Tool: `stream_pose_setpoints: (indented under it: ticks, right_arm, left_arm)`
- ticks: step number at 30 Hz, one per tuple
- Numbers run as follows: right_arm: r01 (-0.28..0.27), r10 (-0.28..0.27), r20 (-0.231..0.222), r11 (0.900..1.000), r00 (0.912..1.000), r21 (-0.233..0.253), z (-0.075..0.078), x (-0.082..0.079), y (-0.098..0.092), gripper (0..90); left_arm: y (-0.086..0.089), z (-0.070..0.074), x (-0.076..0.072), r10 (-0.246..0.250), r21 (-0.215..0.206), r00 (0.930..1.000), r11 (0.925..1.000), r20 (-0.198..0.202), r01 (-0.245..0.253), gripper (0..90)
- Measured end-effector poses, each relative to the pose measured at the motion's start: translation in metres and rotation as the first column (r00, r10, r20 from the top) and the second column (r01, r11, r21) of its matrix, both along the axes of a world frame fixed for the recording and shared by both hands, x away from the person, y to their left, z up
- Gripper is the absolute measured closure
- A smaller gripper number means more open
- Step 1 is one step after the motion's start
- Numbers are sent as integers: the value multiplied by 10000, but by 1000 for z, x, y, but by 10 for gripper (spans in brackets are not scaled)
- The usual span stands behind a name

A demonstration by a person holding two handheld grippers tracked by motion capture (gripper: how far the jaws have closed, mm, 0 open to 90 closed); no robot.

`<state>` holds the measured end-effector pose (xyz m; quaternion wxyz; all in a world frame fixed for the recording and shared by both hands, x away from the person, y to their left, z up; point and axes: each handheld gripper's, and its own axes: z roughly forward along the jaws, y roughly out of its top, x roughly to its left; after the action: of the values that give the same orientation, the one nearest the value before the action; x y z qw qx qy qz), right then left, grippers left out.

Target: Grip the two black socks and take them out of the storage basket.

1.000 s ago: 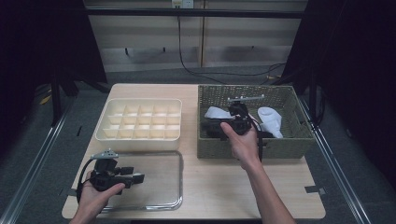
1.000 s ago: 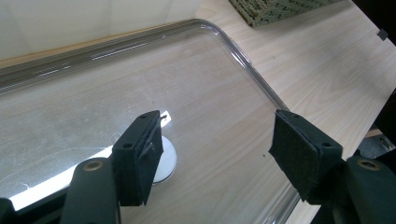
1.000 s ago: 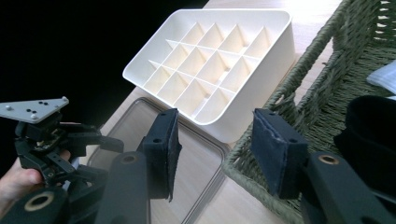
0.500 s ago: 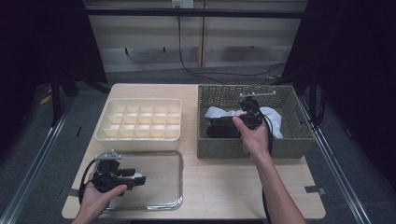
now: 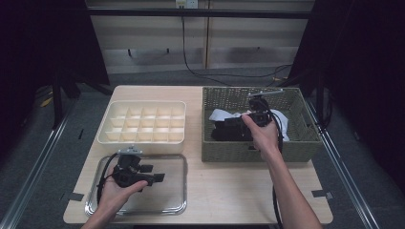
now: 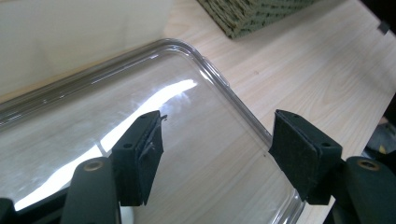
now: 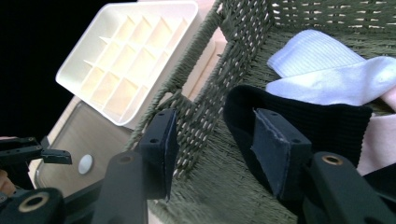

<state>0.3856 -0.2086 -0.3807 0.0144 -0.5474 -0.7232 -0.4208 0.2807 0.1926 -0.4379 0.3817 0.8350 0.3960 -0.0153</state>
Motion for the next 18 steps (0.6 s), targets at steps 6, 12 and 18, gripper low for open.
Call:
stream_pose_setpoints:
  ticks: [6,12,18]
  right_arm:
    - [-40,20,-344,9981,9994,-607,-2,20,2,443]
    - [-73,39,-385,9961,9993,-883,-5,32,6,429]
    - [-270,172,-804,9922,9966,-1217,-20,49,20,419]
  left_arm:
    - [-2,-5,-6,-65,-258,9999,9996,76,67,337]
    - [10,-9,-13,-34,-329,9999,9995,95,37,337]
    - [19,-9,-14,230,-489,9995,9986,213,-219,336]
